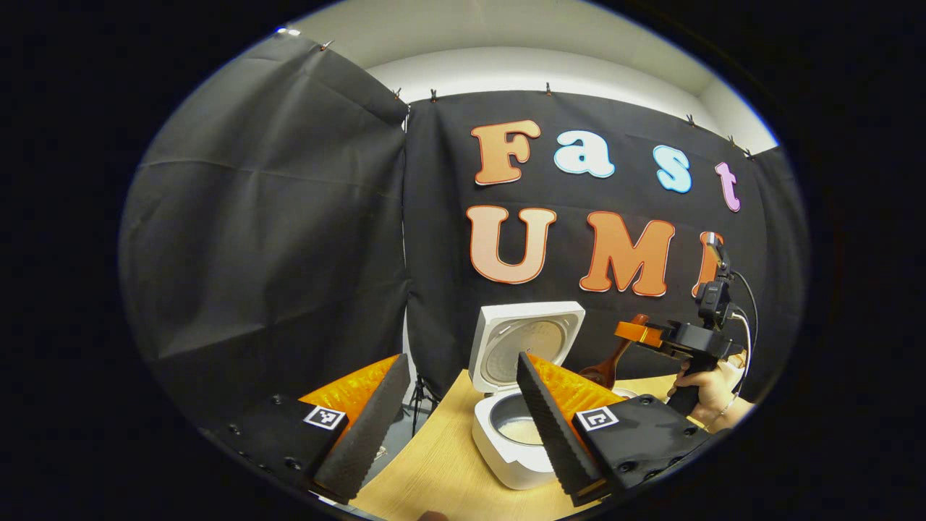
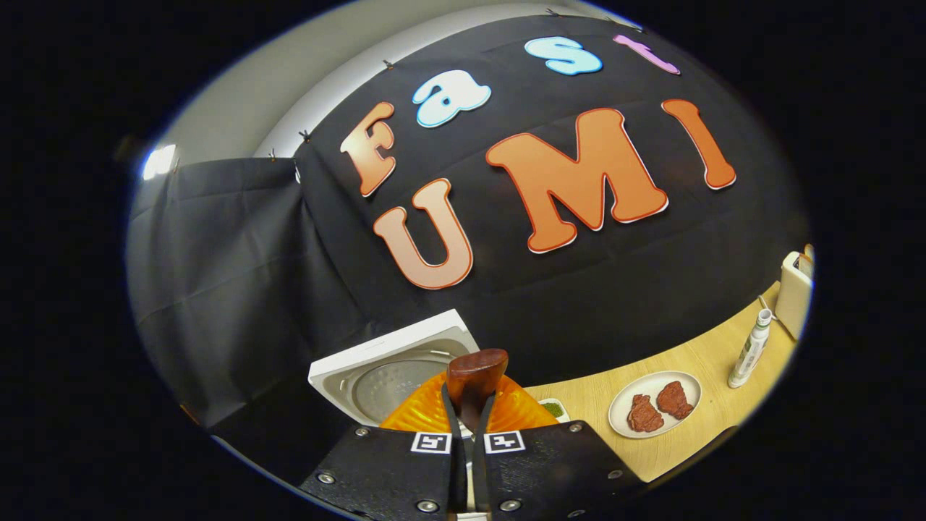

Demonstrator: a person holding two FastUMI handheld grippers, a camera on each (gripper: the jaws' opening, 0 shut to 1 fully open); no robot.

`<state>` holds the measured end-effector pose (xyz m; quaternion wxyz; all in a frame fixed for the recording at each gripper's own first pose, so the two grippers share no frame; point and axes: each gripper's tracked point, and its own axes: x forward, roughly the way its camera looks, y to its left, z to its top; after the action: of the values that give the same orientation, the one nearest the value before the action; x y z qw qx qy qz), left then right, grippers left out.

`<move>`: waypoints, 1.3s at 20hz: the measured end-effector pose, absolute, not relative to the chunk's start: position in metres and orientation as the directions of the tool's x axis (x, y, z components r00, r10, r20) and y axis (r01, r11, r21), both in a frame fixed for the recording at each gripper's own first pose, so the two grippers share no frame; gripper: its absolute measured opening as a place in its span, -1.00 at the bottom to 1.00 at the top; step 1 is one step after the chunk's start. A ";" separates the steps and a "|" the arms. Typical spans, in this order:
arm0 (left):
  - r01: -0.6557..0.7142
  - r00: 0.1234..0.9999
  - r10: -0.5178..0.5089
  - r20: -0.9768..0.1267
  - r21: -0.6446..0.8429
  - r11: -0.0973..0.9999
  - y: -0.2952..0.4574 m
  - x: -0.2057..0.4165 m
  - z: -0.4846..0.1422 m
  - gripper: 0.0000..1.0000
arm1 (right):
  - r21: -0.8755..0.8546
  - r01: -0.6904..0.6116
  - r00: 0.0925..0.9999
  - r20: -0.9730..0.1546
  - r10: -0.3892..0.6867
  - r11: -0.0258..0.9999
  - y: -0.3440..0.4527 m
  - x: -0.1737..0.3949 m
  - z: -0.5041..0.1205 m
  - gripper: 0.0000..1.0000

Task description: Close the left gripper, press the button to open the rice cooker; take a wooden spoon from the chopstick holder with the right hand, scoop a spoonful of rice and pour it into the rice cooker, then put the wooden spoon back into the chopstick holder.

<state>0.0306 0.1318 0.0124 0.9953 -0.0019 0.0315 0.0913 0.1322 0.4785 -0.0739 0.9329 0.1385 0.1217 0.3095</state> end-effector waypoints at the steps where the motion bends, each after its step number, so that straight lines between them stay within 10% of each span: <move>1: -0.183 0.981 0.182 -0.063 0.002 0.983 0.133 0.029 0.013 1.00 | 0.320 -0.555 0.775 -0.137 0.617 0.768 0.480 0.131 -0.073 -0.96; 26: -0.215 0.975 0.214 -0.068 -0.014 0.976 0.146 0.010 0.009 1.00 | 0.055 -0.735 0.668 -0.108 0.736 0.676 0.503 0.080 -0.073 -0.95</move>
<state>0.0104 0.1462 0.0090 0.9936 -0.0105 0.0329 0.1079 0.0799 0.5028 -0.0733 0.9134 0.0034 0.0607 0.4026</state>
